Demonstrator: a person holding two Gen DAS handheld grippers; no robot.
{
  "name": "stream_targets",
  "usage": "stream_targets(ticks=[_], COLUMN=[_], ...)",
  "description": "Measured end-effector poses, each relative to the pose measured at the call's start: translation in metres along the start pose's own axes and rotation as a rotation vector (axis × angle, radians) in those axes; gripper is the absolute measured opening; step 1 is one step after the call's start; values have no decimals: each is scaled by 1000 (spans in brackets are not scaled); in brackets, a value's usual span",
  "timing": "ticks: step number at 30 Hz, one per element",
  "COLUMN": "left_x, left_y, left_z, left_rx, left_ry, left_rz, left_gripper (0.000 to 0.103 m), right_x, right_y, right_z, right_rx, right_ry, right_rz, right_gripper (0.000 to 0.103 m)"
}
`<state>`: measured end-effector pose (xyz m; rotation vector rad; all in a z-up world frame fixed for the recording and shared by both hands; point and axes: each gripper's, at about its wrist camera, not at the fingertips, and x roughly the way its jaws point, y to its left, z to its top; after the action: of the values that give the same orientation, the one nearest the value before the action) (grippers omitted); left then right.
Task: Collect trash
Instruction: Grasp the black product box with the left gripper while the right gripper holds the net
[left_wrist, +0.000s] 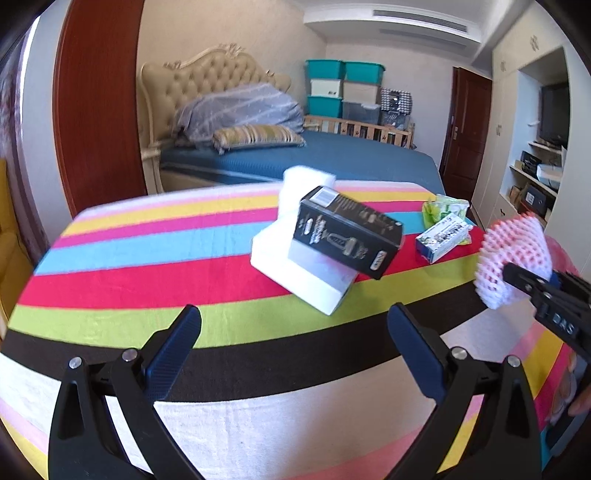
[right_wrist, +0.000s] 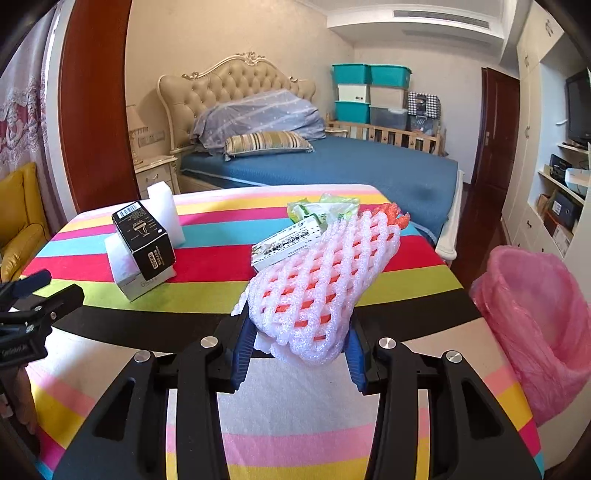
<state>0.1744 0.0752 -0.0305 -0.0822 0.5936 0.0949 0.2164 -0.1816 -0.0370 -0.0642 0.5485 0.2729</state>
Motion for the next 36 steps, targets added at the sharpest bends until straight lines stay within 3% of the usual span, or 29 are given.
stream_targets(ticks=[7, 11, 18, 22, 28, 33, 36], left_x=[20, 29, 25, 31, 51, 74, 76], left_y=[9, 9, -10, -32, -53, -71, -70], left_z=[1, 7, 24, 39, 70, 80, 74], left_rx=[-66, -79, -104, -103, -145, -101, -72], left_ry=[96, 104, 112, 84, 40, 88, 100], left_rz=[-11, 10, -75, -13, 126, 241, 274], left_gripper=[97, 97, 98, 98, 98, 98, 99], right_x=[-2, -4, -5, -16, -19, -22, -23], right_y=[-4, -8, -18, -33, -42, -36, -32], right_z=[-1, -1, -2, -5, -7, -6, -6], right_rx=[18, 39, 82, 159, 197, 157, 140], right_ry=[-8, -21, -28, -85, -86, -92, -99], right_rz=[5, 18, 40, 49, 73, 75, 79], right_gripper=[42, 42, 42, 42, 42, 42, 42])
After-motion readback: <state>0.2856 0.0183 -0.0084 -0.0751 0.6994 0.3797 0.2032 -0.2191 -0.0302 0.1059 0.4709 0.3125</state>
